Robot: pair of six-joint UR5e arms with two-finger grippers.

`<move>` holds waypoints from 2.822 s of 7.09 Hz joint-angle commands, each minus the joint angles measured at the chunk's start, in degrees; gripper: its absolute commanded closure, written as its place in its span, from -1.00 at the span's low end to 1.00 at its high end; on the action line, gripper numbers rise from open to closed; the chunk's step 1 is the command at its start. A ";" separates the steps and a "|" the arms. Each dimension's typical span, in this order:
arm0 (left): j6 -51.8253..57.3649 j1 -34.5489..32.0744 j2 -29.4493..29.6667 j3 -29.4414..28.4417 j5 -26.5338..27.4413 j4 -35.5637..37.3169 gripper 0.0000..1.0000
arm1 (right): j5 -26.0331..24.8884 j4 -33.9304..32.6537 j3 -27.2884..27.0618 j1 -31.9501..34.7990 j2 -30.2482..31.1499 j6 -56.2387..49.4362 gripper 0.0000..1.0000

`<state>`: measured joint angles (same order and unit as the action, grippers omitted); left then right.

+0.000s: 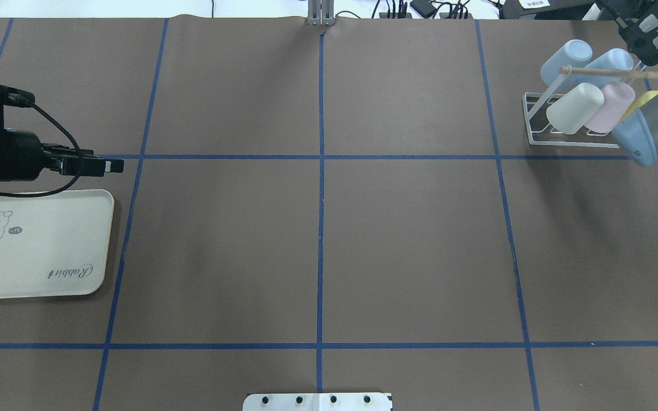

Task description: Transfer IKEA cup to right arm and place on rack

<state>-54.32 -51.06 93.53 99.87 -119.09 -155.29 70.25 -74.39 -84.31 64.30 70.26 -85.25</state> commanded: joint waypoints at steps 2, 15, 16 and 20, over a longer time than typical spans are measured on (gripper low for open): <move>0.00 0.00 -0.01 0.06 0.00 -0.01 -1.00 | -3.18 0.04 0.11 -1.63 1.10 0.00 1.00; -0.09 0.08 -0.01 0.41 -0.09 -0.01 -1.00 | -8.02 0.04 1.86 -4.80 1.72 1.66 0.74; -0.09 0.08 -0.01 0.32 -0.09 -0.01 -1.00 | -8.02 0.04 1.86 -4.80 1.72 1.76 0.29; 0.00 0.26 -0.01 0.06 -0.09 -0.01 -1.00 | -8.99 0.04 2.13 -4.88 1.81 1.76 -0.28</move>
<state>-54.35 -50.85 93.52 99.99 -119.18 -155.30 61.70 -74.35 -82.32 59.47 72.05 -83.50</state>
